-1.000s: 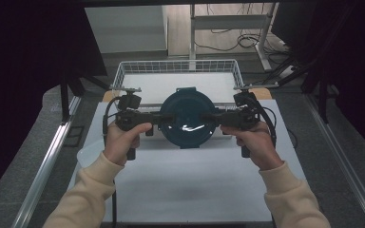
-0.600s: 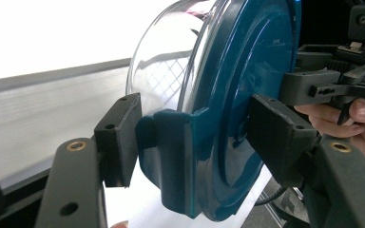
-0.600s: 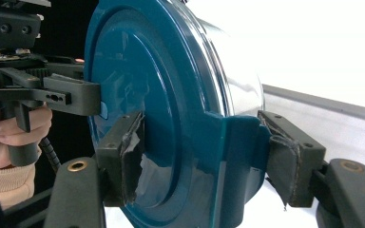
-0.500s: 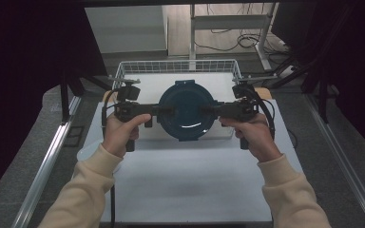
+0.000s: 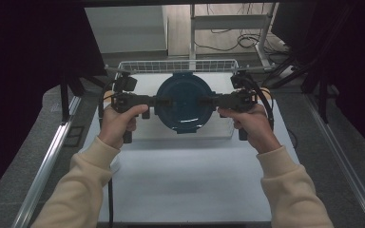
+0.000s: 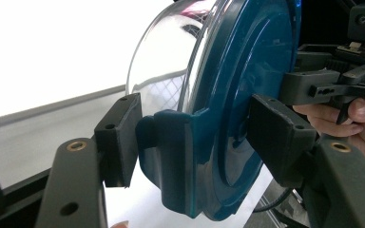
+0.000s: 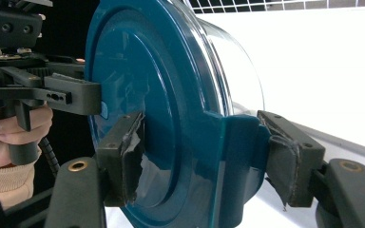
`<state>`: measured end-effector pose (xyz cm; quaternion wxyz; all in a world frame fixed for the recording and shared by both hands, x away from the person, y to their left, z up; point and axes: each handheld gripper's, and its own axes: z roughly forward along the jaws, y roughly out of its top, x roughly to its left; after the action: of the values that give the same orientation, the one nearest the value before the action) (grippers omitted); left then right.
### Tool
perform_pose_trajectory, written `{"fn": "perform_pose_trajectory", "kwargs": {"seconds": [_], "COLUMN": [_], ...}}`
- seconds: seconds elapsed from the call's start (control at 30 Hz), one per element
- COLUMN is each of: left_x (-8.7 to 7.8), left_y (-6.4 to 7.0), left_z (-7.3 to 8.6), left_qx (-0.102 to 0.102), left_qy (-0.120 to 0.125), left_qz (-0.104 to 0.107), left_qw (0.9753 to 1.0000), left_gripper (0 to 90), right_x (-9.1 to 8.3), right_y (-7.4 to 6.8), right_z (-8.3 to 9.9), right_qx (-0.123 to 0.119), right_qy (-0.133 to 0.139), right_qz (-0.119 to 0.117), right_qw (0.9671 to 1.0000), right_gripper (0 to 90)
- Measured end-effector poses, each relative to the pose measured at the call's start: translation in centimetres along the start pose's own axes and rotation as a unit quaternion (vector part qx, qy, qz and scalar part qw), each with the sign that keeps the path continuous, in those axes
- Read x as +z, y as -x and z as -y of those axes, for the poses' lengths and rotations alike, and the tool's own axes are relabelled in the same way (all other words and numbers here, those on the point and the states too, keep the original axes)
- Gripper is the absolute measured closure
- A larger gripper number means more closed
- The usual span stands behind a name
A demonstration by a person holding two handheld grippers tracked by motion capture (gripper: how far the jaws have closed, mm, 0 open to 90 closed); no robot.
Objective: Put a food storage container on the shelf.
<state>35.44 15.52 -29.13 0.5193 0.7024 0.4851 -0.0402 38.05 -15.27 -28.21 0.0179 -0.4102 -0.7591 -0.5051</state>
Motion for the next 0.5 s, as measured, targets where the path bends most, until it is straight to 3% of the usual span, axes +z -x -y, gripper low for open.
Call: {"fn": "perform_pose_trajectory", "kwargs": {"seconds": [0.5], "left_x": [0.3], "left_y": [-1.2], "left_z": [-2.7], "left_qx": [-0.015], "left_qy": [0.001], "left_qz": [0.007], "left_qw": [0.9999], "left_gripper": [37.9], "right_x": [0.7], "right_y": [0.6], "right_z": [-2.9], "right_qx": [0.004], "right_qy": [-0.007], "right_qz": [0.003], "right_qw": [1.0], "right_gripper": [35.8]}}
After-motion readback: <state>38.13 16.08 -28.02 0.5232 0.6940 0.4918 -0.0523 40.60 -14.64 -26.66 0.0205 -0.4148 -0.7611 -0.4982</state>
